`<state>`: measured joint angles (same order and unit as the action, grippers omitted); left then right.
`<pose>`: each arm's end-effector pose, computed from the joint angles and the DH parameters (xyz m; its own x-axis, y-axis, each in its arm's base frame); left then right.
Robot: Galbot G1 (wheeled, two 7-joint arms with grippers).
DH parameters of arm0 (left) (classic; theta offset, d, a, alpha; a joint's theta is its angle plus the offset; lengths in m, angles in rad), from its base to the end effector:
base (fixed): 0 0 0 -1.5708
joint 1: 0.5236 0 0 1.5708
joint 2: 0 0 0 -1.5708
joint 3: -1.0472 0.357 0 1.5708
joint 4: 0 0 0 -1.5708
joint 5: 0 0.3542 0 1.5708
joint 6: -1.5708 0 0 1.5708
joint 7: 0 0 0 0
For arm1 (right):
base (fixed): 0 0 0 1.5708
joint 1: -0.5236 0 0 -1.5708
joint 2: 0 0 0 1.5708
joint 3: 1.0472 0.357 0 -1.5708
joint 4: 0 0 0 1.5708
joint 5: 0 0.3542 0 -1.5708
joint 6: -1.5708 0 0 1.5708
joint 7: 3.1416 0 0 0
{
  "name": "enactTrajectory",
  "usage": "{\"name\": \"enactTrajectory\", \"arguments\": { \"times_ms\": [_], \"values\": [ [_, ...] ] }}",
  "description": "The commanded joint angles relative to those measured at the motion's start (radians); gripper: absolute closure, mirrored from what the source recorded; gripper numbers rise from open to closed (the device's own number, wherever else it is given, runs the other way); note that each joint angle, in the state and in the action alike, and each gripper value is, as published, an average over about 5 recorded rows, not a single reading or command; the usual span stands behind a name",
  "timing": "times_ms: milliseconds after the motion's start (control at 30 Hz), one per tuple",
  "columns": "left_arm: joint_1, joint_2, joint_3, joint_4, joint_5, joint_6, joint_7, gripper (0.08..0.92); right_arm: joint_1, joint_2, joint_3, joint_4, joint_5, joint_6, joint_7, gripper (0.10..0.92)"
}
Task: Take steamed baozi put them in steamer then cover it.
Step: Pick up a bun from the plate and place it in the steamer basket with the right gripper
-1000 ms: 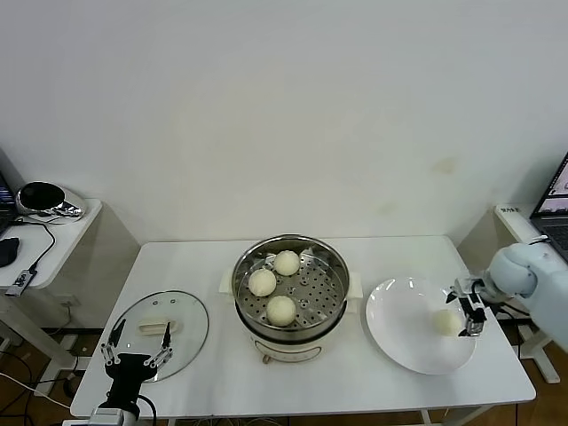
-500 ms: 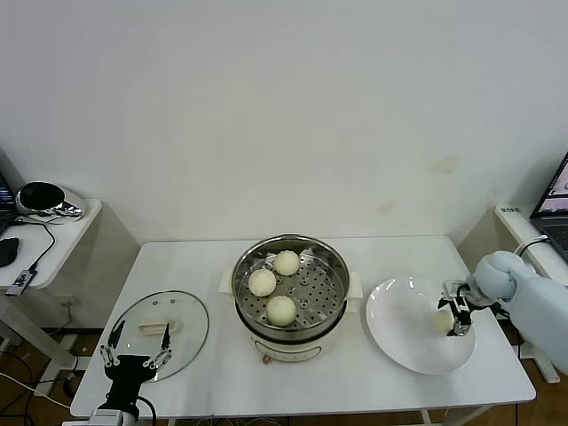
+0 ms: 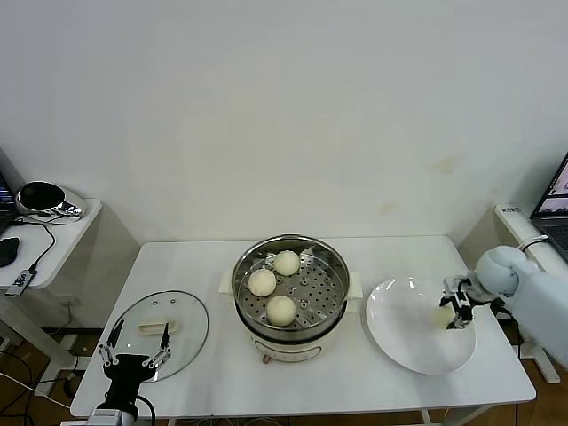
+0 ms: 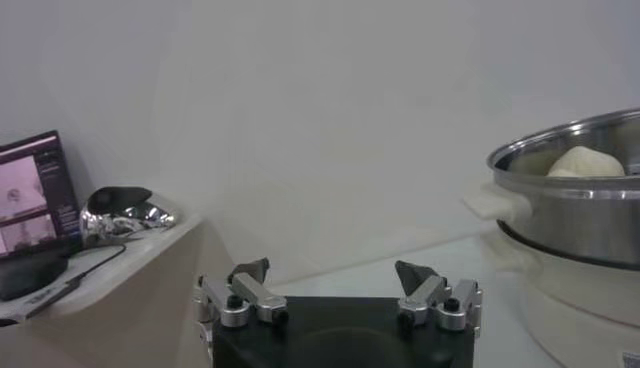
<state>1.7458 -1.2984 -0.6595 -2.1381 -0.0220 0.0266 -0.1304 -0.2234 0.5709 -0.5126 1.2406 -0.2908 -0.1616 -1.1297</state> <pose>0.1304 0.0838 -0.3049 -0.9895 -0.0980 0.1066 -0.0638 0.9559 0.2866 0.4811 -0.2412 -0.2128 -0.2047 0.0043 0.9788 -0.9788 -0.0089 -0.2047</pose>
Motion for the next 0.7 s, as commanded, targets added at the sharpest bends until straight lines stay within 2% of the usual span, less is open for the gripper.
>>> {"name": "enactTrajectory", "arguments": {
  "times_ms": [33,200,367,700],
  "values": [
    [-0.003,0.002,0.003,-0.001,-0.001,0.001,0.000,0.177,0.326,-0.105,-0.255,0.188,0.183,-0.082,-0.011,0.431],
    [-0.011,0.006,0.014,-0.002,0.000,0.003,0.001,0.177,0.650,-0.100,-0.499,0.308,0.354,-0.148,0.020,0.430],
    [-0.021,0.011,0.021,0.001,-0.002,0.004,0.001,0.177,0.910,-0.010,-0.703,0.403,0.540,-0.225,0.076,0.421],
    [-0.034,0.012,0.016,0.006,-0.008,0.006,0.001,0.177,0.993,0.288,-0.832,0.403,0.855,-0.399,0.210,0.406]
  ]
}}
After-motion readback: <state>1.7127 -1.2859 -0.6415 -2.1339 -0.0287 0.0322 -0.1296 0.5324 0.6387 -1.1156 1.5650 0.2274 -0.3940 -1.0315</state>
